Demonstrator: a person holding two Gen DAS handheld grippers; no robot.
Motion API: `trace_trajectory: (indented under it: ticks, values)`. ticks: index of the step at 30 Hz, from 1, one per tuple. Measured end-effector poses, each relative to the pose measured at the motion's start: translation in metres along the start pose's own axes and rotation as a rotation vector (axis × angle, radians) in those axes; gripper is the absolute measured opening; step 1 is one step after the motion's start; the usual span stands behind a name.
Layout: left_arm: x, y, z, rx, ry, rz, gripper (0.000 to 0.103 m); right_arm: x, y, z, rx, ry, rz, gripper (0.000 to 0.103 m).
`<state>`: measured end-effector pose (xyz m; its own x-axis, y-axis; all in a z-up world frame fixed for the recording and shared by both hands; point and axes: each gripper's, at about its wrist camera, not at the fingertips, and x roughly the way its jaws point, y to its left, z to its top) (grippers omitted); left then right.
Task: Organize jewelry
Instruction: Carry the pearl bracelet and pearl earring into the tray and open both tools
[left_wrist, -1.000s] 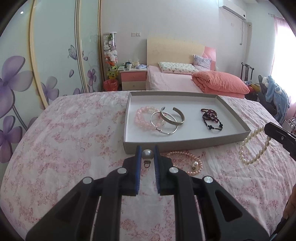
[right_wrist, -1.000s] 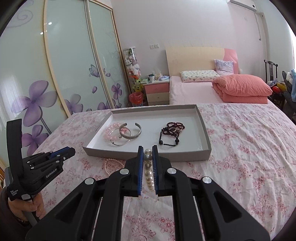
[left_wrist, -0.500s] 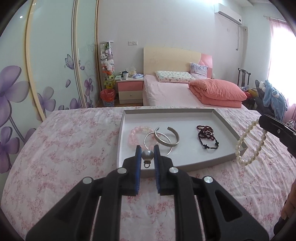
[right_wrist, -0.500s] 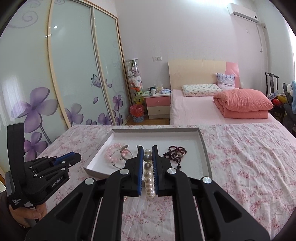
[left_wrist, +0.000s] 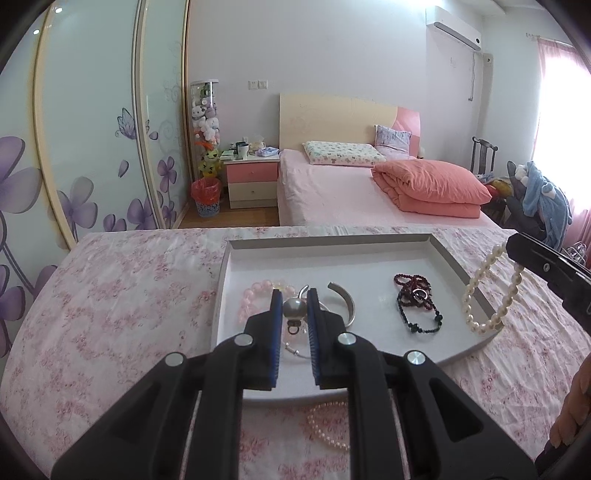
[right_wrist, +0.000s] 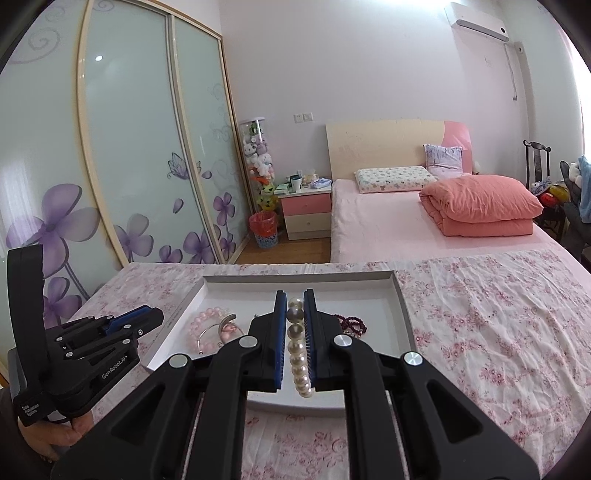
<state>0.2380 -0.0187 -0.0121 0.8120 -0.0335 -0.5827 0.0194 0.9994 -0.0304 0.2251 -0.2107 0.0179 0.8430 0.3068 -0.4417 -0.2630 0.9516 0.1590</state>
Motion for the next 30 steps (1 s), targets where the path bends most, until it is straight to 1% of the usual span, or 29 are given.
trace_trajectory:
  ticks: [9, 18, 21, 22, 23, 25, 30]
  values:
    - [0.034, -0.006, 0.005, 0.004, 0.04, -0.015, 0.014, 0.04, -0.011, -0.002, 0.026, 0.056, -0.011, 0.01]
    - [0.062, -0.01, 0.001, 0.009, 0.084, -0.024, 0.014, 0.071, -0.018, -0.008, 0.077, 0.113, 0.016, 0.011]
    - [0.069, -0.012, 0.0, 0.011, 0.094, -0.026, 0.014, 0.074, -0.017, -0.012, 0.047, 0.122, -0.014, 0.011]
    - [0.071, -0.013, 0.001, 0.014, 0.095, -0.028, 0.014, 0.075, -0.018, -0.013, 0.044, 0.125, -0.015, 0.015]
    - [0.073, -0.014, 0.0, 0.016, 0.097, -0.029, 0.014, 0.074, -0.02, -0.013, 0.045, 0.124, -0.018, 0.027]
    - [0.076, -0.015, 0.0, 0.017, 0.1, -0.032, 0.014, 0.071, -0.022, -0.014, 0.045, 0.11, -0.029, 0.043]
    - [0.085, -0.019, -0.001, 0.021, 0.11, -0.042, 0.014, 0.066, -0.03, -0.018, 0.049, 0.105, -0.051, 0.044]
